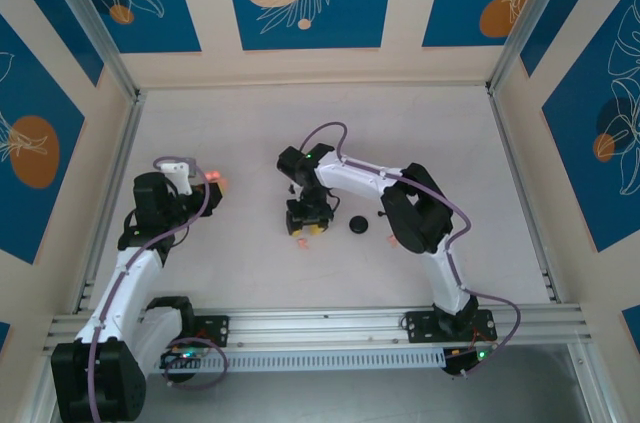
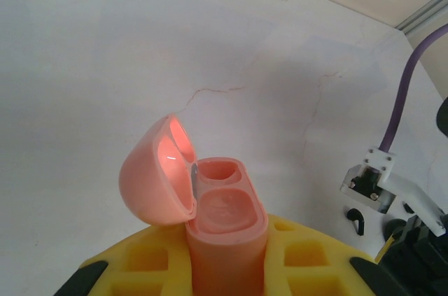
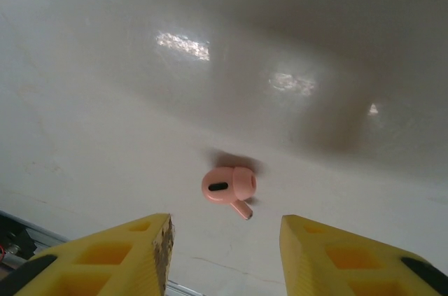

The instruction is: Insert the wireless bluetooth earbuds into the charging case

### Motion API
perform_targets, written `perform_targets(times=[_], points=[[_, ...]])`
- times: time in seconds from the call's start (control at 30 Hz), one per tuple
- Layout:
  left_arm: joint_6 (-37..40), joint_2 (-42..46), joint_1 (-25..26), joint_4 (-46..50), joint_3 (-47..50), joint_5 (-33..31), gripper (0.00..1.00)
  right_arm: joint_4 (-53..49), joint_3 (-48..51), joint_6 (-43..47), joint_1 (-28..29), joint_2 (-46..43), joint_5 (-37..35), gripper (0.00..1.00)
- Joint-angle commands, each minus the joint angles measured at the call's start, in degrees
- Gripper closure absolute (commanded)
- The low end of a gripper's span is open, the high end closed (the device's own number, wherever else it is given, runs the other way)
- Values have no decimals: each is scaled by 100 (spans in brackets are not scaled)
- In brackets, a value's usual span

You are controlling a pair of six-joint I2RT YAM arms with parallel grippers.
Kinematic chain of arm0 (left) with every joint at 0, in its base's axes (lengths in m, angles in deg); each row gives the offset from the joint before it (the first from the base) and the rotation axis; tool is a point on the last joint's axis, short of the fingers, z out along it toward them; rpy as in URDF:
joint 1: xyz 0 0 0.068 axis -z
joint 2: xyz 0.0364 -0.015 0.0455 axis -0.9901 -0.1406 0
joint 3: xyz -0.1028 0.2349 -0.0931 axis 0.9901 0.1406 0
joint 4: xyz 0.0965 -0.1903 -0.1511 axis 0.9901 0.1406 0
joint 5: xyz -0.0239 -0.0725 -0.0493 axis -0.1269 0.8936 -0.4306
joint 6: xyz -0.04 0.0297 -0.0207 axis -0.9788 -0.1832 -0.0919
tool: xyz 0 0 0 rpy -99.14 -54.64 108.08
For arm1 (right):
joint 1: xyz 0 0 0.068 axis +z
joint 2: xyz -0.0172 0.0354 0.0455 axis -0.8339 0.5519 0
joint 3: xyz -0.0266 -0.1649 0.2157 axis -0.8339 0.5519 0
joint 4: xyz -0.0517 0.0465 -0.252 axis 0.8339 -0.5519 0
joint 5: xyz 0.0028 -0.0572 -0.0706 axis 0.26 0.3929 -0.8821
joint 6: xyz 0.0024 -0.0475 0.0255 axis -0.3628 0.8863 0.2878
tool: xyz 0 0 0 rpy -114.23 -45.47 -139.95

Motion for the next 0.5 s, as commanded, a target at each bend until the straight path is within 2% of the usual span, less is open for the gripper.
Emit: perform_targets(times=[0.0, 0.47], points=[[99, 16, 66, 90, -177, -21, 86, -147, -179, 64, 63, 158, 276, 56], [118, 7, 63, 91, -194, -31, 86, -88, -167, 64, 121, 494, 148, 58]])
